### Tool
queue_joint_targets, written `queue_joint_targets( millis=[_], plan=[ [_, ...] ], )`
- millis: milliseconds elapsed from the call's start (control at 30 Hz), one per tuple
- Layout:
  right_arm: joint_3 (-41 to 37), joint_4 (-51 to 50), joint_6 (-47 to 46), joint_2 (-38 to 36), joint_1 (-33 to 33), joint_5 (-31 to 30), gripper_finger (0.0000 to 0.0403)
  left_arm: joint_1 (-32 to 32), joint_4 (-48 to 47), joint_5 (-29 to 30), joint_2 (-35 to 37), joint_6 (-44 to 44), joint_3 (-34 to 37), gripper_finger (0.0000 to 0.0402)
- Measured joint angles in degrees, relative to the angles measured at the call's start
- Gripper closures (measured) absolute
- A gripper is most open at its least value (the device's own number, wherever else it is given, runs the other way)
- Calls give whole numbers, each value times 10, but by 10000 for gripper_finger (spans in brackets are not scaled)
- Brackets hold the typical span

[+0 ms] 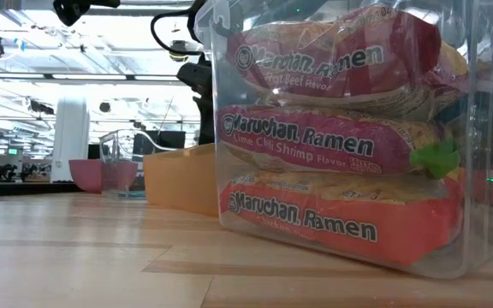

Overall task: Pick & Place Food Item
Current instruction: Put the brown seasoning bottle into the orange bin, then return to Home Position

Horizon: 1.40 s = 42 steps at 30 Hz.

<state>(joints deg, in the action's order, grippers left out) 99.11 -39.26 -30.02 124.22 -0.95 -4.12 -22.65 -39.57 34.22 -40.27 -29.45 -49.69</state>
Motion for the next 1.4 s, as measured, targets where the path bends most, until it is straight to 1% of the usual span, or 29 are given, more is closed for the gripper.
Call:
queue_joint_targets(
  millis=[100,200,400,500,733,967,1100,1167,1267,1400],
  plan=[
    [0,3,0,0,0,0,215,0,0,0,0,0,0,399],
    [0,15,0,0,0,0,213,0,0,-7,0,0,0,399],
    [0,19,0,0,0,0,181,0,3,-17,0,0,0,399],
    [0,20,0,0,0,2,173,0,3,-17,0,0,0,399],
    [0,20,-6,0,-1,3,176,0,3,-30,0,0,0,399],
    [0,18,-29,0,-11,34,180,0,3,-31,0,0,0,399],
    [1,17,-38,-9,-21,37,180,0,3,-31,0,0,0,399],
    [0,1,-40,-20,-23,36,180,0,2,-31,0,0,0,399],
    [1,-9,-41,-45,-29,15,180,0,2,-31,0,0,0,399],
    [0,-38,-38,-88,-36,-38,180,0,2,-31,0,0,0,399]
  ],
)
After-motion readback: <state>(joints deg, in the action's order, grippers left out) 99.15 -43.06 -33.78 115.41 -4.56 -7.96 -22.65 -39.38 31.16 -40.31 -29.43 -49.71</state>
